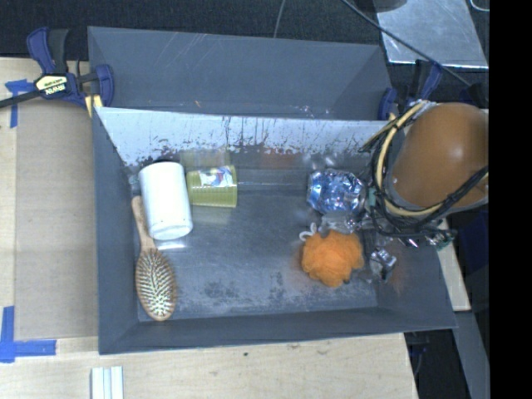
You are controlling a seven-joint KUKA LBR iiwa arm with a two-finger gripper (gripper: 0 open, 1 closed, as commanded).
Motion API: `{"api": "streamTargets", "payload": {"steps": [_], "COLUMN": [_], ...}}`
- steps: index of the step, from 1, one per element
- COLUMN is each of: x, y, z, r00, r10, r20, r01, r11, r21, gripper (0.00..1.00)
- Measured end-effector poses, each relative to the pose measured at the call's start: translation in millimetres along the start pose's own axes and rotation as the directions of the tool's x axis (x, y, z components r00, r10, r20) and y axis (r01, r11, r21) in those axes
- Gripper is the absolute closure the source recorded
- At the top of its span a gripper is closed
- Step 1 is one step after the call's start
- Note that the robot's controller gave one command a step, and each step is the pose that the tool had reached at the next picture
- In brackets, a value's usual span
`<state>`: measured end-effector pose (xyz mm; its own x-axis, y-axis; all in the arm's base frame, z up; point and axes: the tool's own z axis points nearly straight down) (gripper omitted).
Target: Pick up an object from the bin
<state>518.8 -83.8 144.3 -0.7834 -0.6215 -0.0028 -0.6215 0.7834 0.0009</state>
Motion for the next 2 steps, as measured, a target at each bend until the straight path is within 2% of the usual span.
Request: {"api": "streamTargets", "payload": {"steps": [1, 2], "x": [-32.2, -31.9], "y": [36.9, 36.3], "z": [18.7, 18.3], "r00": [0.766, 0.769], "r10": [-0.643, -0.64], "r20": [0.002, 0.002], "r01": [0.643, 0.64], "r11": [0.766, 0.769], "r21": [0.0, 0.0], "gripper": [0.0, 1.0]}}
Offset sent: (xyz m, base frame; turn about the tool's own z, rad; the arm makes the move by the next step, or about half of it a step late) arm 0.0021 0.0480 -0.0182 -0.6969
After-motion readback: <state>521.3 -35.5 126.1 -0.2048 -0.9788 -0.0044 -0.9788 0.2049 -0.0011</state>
